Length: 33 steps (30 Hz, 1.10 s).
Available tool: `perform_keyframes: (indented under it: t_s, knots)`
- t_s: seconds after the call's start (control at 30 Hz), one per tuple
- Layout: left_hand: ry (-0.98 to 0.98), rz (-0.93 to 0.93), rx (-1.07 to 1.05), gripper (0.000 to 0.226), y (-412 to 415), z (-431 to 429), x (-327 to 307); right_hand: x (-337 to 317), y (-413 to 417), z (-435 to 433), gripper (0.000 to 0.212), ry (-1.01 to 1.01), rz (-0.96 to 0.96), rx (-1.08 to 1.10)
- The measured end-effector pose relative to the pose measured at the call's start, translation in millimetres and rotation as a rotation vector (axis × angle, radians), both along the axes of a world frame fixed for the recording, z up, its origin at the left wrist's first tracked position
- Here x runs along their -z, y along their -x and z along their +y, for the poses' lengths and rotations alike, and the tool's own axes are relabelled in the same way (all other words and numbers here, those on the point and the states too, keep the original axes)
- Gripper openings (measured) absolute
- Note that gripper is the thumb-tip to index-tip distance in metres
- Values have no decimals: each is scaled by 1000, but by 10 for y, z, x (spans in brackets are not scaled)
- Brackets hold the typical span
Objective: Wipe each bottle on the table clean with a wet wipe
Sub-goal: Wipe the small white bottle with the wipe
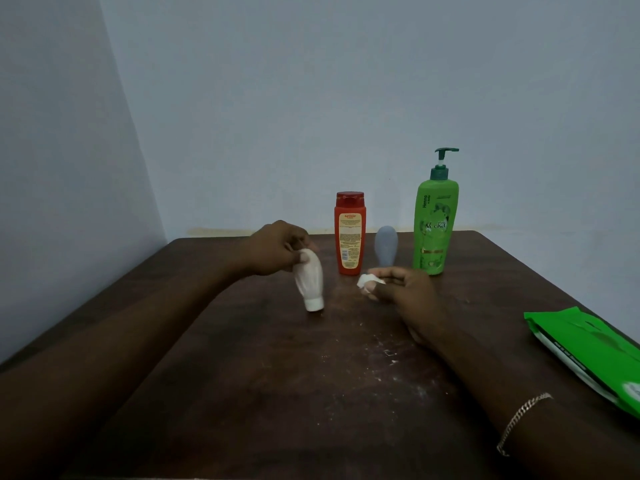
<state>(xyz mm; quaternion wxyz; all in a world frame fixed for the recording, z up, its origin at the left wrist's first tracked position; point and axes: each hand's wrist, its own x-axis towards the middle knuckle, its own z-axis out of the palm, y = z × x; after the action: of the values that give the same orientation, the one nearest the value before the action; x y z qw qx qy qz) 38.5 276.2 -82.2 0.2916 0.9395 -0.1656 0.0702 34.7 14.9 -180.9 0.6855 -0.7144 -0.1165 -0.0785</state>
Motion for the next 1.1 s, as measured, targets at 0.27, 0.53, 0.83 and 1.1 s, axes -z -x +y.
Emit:
perform_keyframes:
  t_s: [0.27, 0.53, 0.83, 1.1]
  knots:
    - [364, 115, -6, 23, 242, -460, 288, -40, 82, 28, 22, -41, 48, -199]
    - [578, 74, -338, 27, 186, -633, 703, -34, 108, 72, 26, -10, 47, -165]
    - [408, 278, -153, 78, 438, -750, 747, -15, 110, 90, 26, 14, 36, -59]
    - [202, 127, -219, 46, 426, -500, 758, -54, 127, 41, 25, 147, -3, 80]
